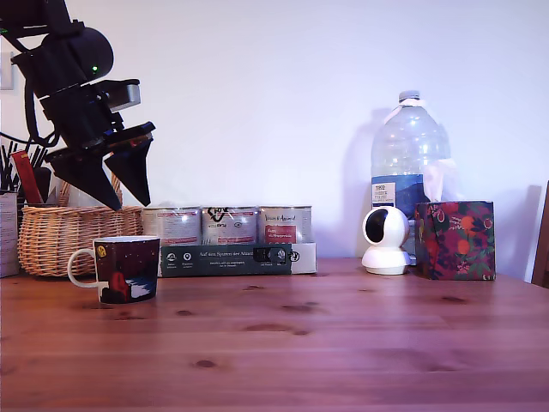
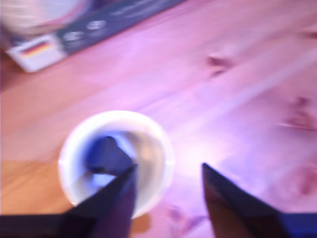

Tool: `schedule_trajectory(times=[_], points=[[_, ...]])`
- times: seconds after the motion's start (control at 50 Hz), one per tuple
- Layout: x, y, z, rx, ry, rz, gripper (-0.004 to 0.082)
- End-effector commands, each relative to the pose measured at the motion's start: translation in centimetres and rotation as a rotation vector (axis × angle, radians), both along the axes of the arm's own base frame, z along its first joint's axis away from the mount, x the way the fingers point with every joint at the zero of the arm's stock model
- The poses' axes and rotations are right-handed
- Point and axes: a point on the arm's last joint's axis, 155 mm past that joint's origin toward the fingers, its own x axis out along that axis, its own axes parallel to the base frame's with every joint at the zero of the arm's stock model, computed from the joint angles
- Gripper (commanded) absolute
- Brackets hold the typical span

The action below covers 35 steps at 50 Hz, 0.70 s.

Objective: Pick up the coffee capsules from the table one by one and drop them inside the nearest coffee cup

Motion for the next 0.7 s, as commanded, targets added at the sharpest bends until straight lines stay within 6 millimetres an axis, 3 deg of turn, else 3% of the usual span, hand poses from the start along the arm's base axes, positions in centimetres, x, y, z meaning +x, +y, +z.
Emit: schedule_trajectory(times=[0.0,0.42,0.68], points=[[-0.7,-0.4,2.4,-0.024,-0.040,-0.018,-0.0019],[-5.6,-1.4,3.9,-0.077,-0.016,-0.046,-0.0019],[-8.6,-1.0,5.5,-0.120,-0.069,0.007,-0.0019]])
